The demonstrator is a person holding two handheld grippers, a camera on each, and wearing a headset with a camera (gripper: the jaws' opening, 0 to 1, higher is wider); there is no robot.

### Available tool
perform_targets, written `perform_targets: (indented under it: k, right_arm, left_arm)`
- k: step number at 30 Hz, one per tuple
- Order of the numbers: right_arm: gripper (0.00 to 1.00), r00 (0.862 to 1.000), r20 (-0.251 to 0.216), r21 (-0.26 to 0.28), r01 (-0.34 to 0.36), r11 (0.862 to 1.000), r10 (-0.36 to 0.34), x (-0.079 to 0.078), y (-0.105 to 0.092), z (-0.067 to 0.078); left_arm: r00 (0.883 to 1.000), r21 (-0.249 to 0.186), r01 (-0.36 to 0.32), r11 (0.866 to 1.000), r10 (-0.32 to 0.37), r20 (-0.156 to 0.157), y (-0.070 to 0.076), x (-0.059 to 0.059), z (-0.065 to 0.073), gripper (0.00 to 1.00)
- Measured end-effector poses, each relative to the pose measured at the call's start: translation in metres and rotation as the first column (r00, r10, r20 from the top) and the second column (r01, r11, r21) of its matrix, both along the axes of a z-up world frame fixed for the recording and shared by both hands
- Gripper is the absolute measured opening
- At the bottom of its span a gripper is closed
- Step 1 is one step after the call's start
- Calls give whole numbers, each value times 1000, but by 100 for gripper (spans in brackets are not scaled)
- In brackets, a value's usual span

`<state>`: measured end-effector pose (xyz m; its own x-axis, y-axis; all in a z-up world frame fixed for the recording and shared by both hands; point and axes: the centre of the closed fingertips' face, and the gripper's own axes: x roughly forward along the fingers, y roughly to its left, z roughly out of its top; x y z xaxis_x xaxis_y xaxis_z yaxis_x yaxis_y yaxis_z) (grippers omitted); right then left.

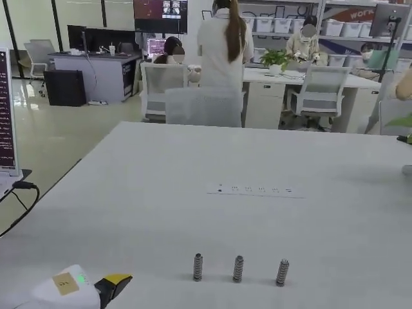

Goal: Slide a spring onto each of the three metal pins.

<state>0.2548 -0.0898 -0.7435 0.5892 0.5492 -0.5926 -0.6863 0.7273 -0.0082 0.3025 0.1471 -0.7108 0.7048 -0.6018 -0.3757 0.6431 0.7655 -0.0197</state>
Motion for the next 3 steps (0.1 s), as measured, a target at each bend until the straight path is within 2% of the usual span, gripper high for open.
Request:
perform_targets:
  k: [3]
  right_arm:
    - [98,1000,-5,-2,-9,1000,9,-2,3,-2]
  left_arm:
    - [1000,-14,-4,1000,4,0,0,0,2,92]
